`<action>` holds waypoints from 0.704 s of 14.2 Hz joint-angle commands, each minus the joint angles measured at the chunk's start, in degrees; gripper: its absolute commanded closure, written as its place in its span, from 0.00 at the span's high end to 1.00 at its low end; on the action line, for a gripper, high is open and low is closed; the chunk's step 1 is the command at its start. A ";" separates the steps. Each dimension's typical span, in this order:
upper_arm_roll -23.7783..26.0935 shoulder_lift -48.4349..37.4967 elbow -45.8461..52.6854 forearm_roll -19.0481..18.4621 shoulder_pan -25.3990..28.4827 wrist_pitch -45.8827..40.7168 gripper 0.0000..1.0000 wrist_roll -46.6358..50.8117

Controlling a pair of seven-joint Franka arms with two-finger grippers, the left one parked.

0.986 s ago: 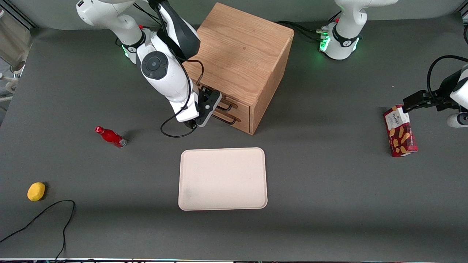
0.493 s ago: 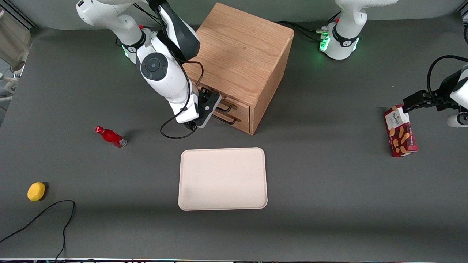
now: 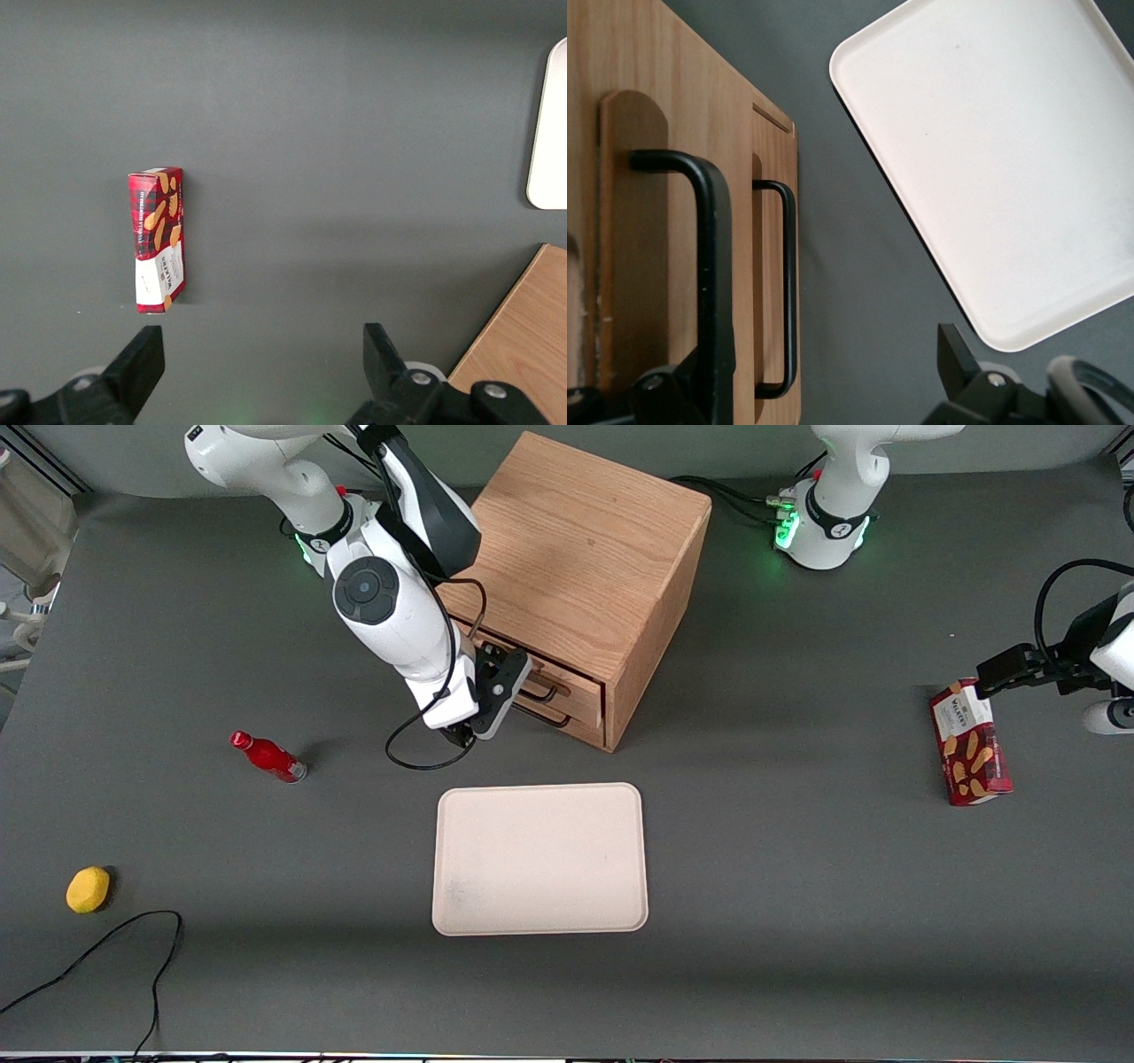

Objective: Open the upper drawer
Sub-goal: 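Pull the upper drawer outward by its handle with the right gripper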

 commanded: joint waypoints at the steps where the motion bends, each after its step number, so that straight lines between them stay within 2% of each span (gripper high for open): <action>1: -0.41 1.19 0.48 0.47 -0.90 0.31 1.00 -3.49; 5: -0.76 1.90 1.27 0.29 -1.25 -0.21 1.00 -3.41; 10: -1.11 2.07 4.87 -2.17 -2.04 -7.59 1.00 -2.70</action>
